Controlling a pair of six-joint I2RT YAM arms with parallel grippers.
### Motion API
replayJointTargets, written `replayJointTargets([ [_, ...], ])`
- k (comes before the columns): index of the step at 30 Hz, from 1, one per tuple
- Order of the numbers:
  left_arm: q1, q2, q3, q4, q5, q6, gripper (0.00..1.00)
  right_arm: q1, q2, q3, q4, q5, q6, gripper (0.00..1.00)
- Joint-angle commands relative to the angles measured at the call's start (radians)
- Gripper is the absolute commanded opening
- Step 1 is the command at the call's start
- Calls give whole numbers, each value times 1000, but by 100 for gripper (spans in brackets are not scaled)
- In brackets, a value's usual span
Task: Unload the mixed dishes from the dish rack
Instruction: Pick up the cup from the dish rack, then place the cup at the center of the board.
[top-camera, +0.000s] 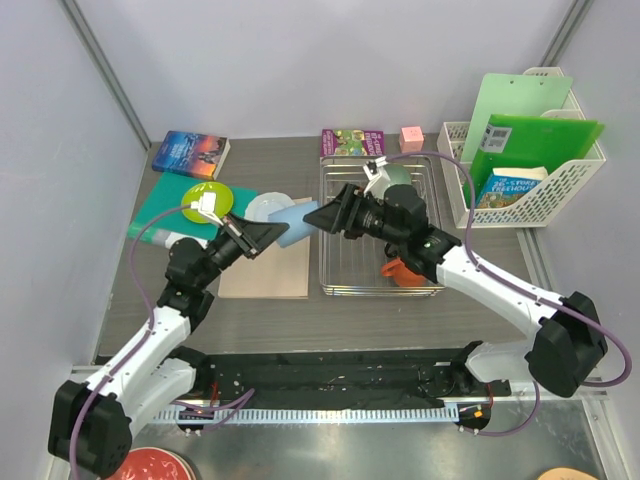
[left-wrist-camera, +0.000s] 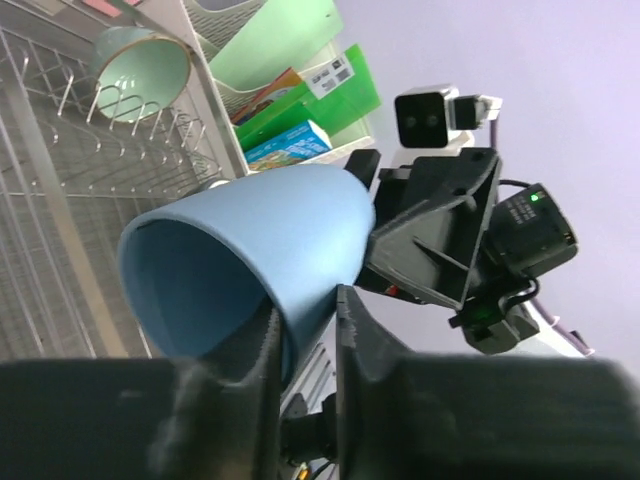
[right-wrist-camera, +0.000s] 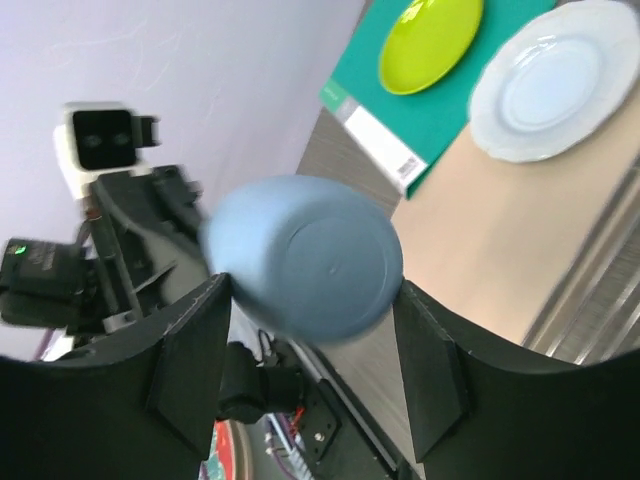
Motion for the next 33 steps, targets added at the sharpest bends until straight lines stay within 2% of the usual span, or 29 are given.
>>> replayJointTargets([
  [1, -8, 6, 31, 11, 29, 31, 0, 23, -17, 1, -42, 28, -73, 36],
  [3, -8, 6, 54, -41, 3, 64, 0, 22, -30, 13, -129, 104, -106, 70],
  [4, -8, 4, 106, -154, -13, 89, 0, 22, -38, 24, -189, 161, -113, 88],
  [5, -8, 10, 141, -233, -61, 124, 0, 25, -50, 33, -253, 354, -117, 92],
  [6, -8, 16, 179, -317, -105, 199, 0, 27, -75, 37, -342, 420, -132, 93],
  [7, -8, 28, 231, -496, -150, 244, 0, 28, -89, 33, -368, 471, -138, 95],
  [9, -8, 94, 383, -714, -287, 359, 0, 30, -136, 7, -407, 572, -149, 95],
  [11, -8, 198, 536, -827, -427, 416, 0, 30, -171, -31, -405, 620, -150, 95],
  [13, -8, 286, 635, -970, -518, 474, 0, 30, -214, -51, -398, 638, -152, 93],
  [14, -9, 327, 740, -1009, -547, 494, 0, 30, -225, -59, -396, 643, -155, 93],
  [15, -8, 423, 785, -1080, -602, 506, 0, 30, -231, -68, -393, 646, -158, 92],
  [22, -8, 809, 1140, -1273, -728, 574, 0, 30, -254, -71, -436, 635, -186, 92],
  [25, -8, 903, 1253, -1332, -738, 585, 0, 30, -274, -84, -447, 634, -196, 92],
  [28, -8, 999, 1322, -1363, -733, 586, 0, 28, -291, -94, -445, 641, -205, 92],
  [33, -8, 1082, 1335, -1329, -683, 571, 0, 28, -294, -99, -445, 643, -215, 92],
])
